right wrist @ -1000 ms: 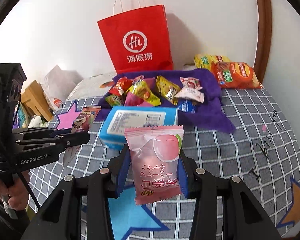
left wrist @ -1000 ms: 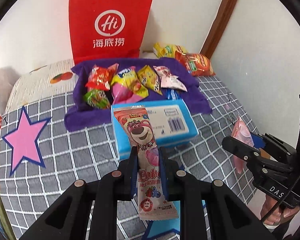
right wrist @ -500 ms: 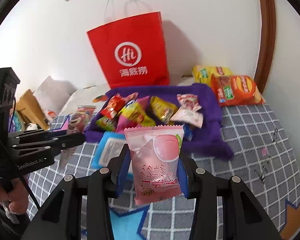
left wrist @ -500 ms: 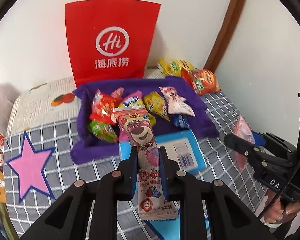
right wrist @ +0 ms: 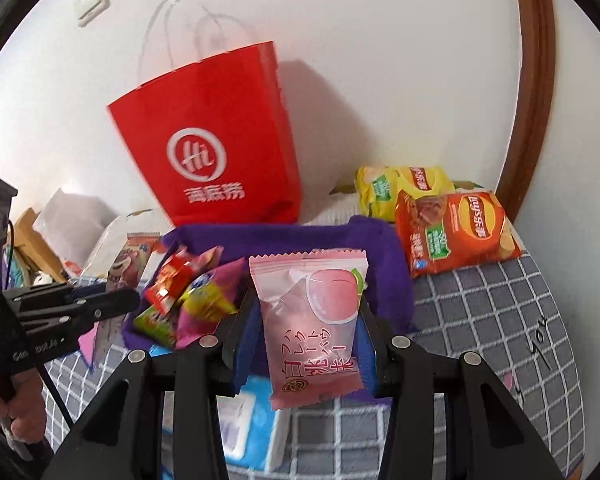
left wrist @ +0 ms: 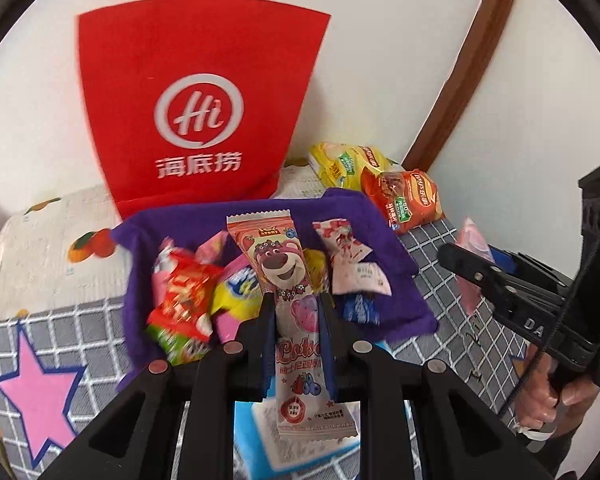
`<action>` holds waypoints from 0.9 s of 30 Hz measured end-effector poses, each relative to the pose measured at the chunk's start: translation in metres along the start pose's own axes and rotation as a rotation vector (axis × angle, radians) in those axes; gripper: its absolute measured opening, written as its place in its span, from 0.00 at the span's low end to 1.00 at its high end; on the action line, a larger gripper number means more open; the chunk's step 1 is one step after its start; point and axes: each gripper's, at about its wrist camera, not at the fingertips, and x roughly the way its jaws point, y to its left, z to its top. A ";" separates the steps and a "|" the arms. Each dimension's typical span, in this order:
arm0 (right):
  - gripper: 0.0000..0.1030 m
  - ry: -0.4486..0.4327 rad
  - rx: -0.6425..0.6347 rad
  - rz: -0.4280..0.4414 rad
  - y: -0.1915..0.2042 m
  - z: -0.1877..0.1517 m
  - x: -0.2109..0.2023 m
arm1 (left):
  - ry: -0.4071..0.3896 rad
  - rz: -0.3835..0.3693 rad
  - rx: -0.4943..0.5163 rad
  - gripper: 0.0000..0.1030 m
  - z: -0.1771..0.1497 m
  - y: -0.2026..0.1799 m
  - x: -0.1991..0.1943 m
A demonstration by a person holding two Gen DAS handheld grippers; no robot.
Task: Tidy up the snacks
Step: 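Carry the peach candy and Lotso stick with both grippers over the towel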
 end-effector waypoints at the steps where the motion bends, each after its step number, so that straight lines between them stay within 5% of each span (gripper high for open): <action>1: 0.42 0.003 0.007 0.002 -0.004 0.003 0.006 | 0.005 -0.005 0.002 0.18 0.003 -0.002 0.007; 13: 0.42 0.102 0.052 0.015 -0.037 -0.001 0.080 | 0.061 -0.041 0.005 0.18 0.024 -0.016 0.080; 27: 0.42 0.153 0.077 0.043 -0.047 -0.019 0.118 | 0.069 -0.044 0.011 0.18 0.023 -0.012 0.107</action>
